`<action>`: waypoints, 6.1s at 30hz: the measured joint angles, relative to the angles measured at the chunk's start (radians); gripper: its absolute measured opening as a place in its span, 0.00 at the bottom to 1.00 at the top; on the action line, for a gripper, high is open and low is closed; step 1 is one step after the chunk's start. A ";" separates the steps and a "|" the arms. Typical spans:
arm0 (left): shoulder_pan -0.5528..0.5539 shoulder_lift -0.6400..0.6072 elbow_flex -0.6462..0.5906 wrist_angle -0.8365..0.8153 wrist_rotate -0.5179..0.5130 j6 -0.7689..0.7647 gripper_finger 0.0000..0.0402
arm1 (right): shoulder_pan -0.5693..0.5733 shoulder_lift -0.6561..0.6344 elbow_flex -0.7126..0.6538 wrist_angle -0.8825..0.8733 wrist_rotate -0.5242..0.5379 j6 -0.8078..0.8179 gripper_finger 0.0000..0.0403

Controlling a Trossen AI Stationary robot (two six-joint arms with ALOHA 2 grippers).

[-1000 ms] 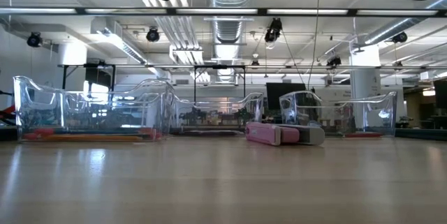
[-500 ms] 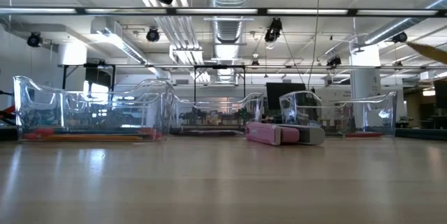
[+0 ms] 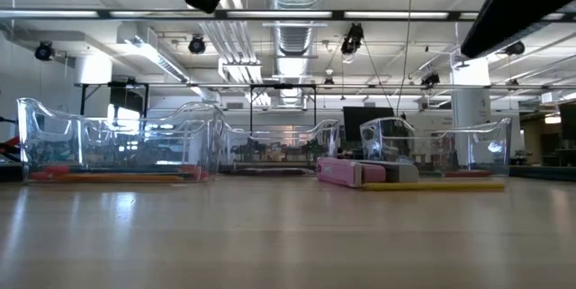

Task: Sort crayons/erasers/pens/pencils in bins
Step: Put the yellow pencil into the bottom left transparent bin

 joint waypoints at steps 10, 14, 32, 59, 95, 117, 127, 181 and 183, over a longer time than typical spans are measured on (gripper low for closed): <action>-0.002 -0.028 -0.038 0.012 -0.003 -0.027 0.44 | -0.145 -0.110 -0.084 -0.066 -0.081 -0.002 0.08; -0.002 -0.028 -0.039 0.011 -0.003 -0.027 0.44 | -0.216 -0.219 -0.183 -0.037 -0.136 -0.035 0.20; -0.001 -0.023 -0.038 0.010 -0.006 -0.026 0.44 | -0.593 -0.498 -0.705 0.535 -0.481 -0.576 0.41; -0.002 -0.023 -0.038 0.009 0.000 -0.026 0.44 | -0.661 -0.211 -0.777 0.621 -0.780 -0.509 0.08; 0.009 0.314 -0.046 0.283 0.017 -0.071 0.46 | -0.478 -0.492 -0.784 0.802 -0.710 -0.443 0.03; 0.106 0.614 0.242 0.184 -0.011 0.003 0.61 | -0.478 -0.492 -0.783 0.895 -0.709 -0.484 0.03; 0.107 0.608 0.241 0.169 -0.014 0.009 0.39 | -0.478 -0.492 -0.783 0.899 -0.708 -0.491 0.03; 0.108 -0.541 0.111 -1.489 -0.462 -0.508 0.09 | -0.479 -0.740 -0.675 1.046 -0.709 -1.006 0.49; 0.108 -0.544 0.111 -1.510 -0.462 -0.546 0.17 | -0.478 -0.740 -0.675 1.057 -0.678 -1.026 0.49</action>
